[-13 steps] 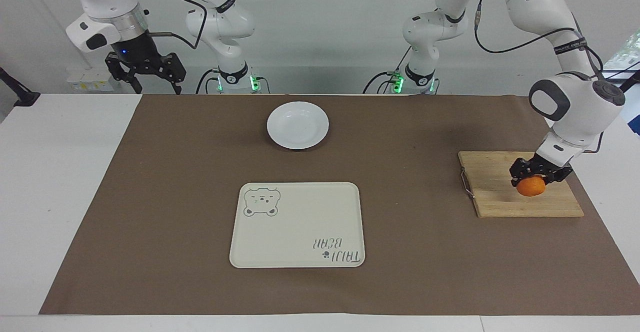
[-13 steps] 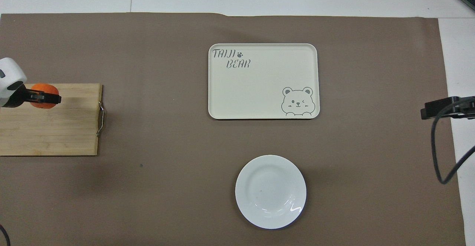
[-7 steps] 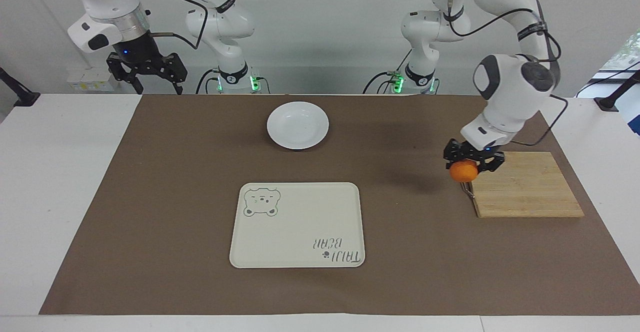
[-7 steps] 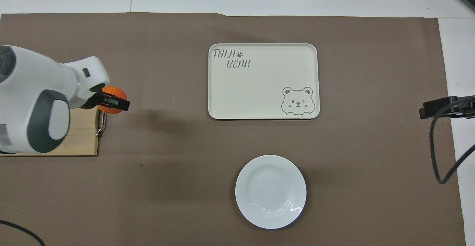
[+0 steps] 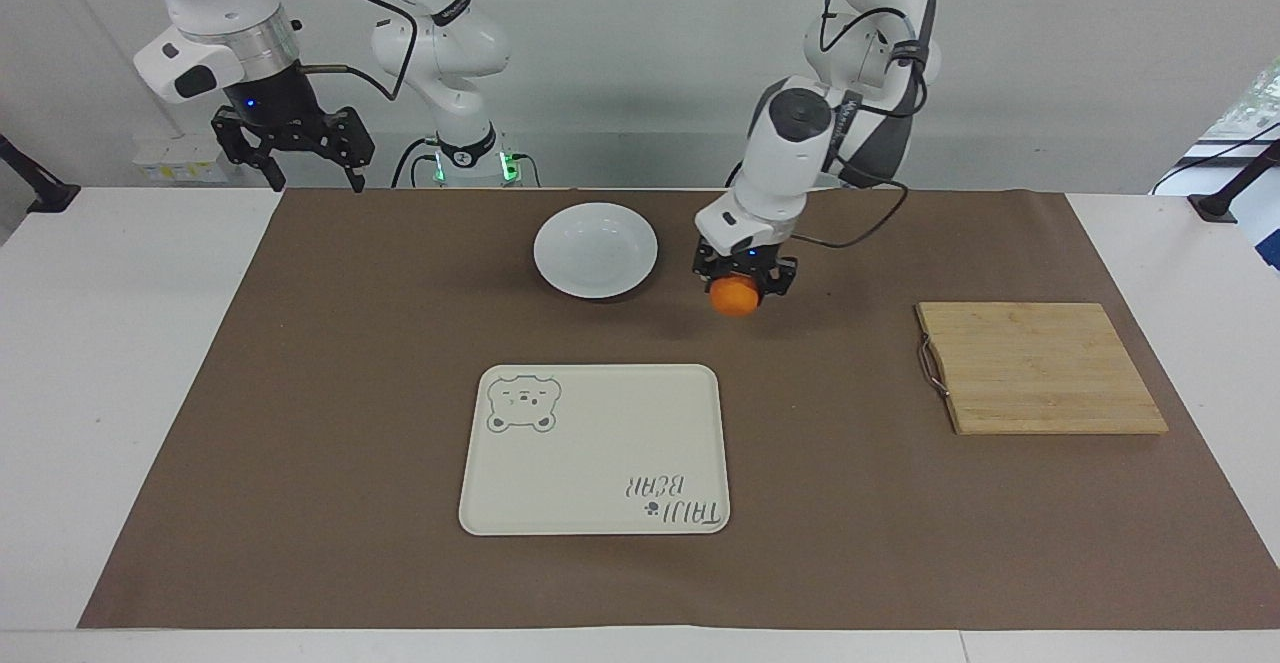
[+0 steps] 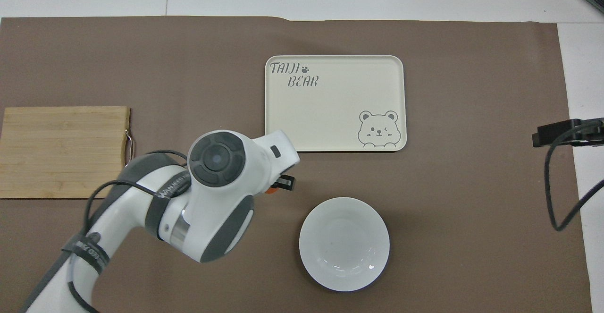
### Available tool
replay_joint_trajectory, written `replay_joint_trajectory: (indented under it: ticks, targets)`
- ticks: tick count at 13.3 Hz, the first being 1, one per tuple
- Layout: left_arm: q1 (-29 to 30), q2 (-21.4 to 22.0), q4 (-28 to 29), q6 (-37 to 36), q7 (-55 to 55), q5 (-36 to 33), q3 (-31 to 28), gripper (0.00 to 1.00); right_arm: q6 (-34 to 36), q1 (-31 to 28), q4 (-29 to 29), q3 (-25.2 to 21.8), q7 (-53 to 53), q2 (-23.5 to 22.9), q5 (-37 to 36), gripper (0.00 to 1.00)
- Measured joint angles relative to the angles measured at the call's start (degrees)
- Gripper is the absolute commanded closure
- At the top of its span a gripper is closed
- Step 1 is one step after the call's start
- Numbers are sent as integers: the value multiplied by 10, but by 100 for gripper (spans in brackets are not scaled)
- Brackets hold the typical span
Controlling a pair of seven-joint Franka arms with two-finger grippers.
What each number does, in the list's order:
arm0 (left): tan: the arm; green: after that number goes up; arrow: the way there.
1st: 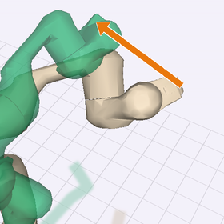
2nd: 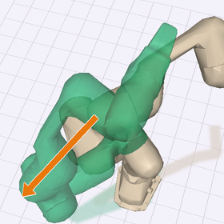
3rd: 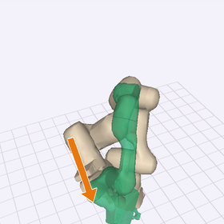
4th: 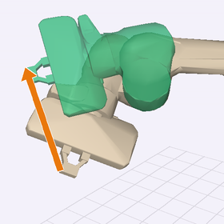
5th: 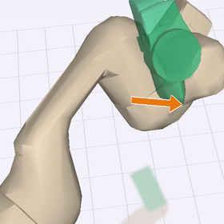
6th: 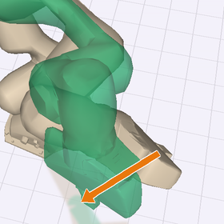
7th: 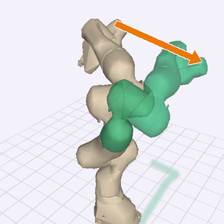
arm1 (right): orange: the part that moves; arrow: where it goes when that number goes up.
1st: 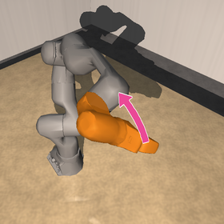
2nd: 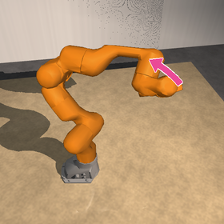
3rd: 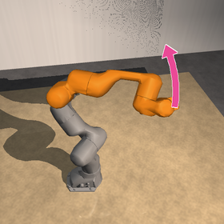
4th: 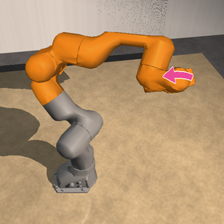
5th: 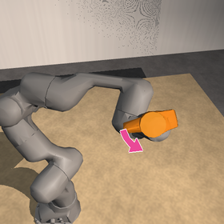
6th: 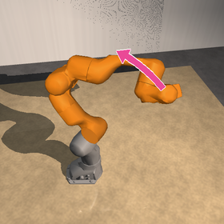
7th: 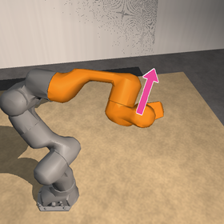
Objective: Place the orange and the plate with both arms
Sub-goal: 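Carry the orange with the left gripper and drop it onto the plate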
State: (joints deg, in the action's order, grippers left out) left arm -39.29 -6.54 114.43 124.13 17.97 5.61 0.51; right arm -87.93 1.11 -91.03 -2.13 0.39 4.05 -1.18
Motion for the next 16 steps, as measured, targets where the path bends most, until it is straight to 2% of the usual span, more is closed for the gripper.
replay_joint_trajectory:
  ticks: [4,5,7,8,9,11,12,16]
  targets:
    - [-113,-8,51,101,105,4,0,100,0,0,0,0,0,0,0,0]
    - [-127,-12,54,118,115,13,1,96,-1,0,0,0,0,0,0,0]
    - [-145,-24,54,140,116,24,0,93,-1,0,0,0,0,0,0,0]
    - [-153,-31,54,147,116,26,1,87,-1,0,0,0,0,0,0,0]
    - [-162,-38,54,149,117,27,1,77,-1,0,0,0,0,0,0,0]
    - [-183,-54,55,153,120,28,1,30,-1,0,0,0,0,0,0,0]
    - [-191,-63,55,160,124,29,1,0,-1,0,0,0,0,0,0,0]
    - [-205,-86,55,185,132,34,3,0,-2,0,-9,1,0,0,1,0]
